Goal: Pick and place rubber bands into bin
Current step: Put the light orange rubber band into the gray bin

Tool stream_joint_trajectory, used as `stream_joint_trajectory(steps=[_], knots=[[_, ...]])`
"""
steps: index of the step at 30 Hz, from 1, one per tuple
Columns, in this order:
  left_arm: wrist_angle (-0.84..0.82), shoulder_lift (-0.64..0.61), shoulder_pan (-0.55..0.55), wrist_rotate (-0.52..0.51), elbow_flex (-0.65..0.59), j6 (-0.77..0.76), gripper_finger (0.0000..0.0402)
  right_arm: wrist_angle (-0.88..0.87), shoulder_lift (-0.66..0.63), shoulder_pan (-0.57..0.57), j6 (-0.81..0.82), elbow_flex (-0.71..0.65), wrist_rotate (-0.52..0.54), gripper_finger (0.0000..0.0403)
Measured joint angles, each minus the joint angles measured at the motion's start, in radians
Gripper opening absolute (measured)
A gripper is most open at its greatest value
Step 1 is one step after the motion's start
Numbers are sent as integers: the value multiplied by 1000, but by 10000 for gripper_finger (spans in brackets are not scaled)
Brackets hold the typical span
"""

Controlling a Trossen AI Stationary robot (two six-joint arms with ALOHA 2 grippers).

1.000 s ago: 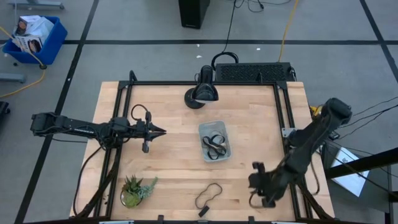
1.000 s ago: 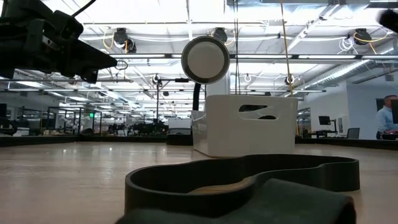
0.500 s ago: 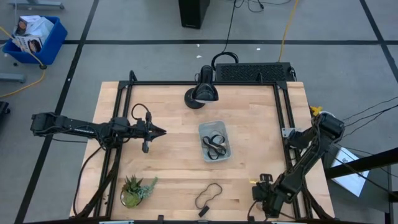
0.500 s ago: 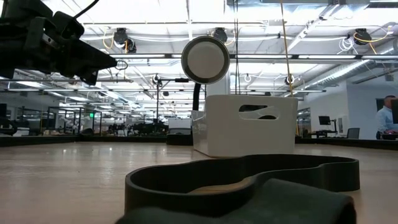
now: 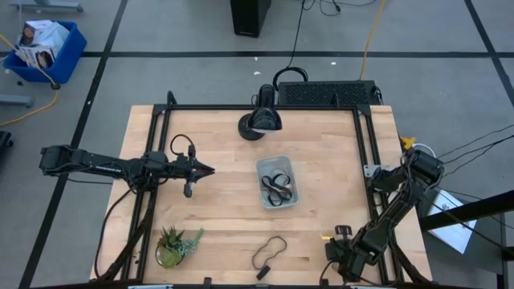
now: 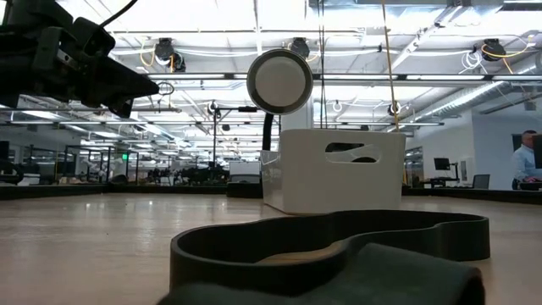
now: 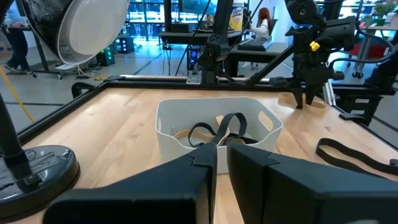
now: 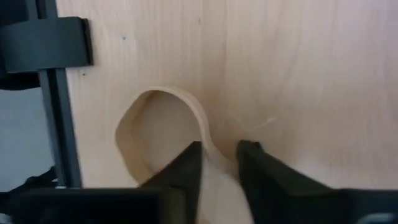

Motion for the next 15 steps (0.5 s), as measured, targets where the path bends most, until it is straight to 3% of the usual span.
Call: stream_joint_trajectory(steps=[3,8,15], knots=[[0,0,0,0,0,0,47,7,-6,-10,-26,-1,17,13],[0,0,0,0,0,0,47,14,-56,-46,-132,-6,140,8],[0,0,0,0,0,6,47,39,-281,-138,-367,-5,265,3]])
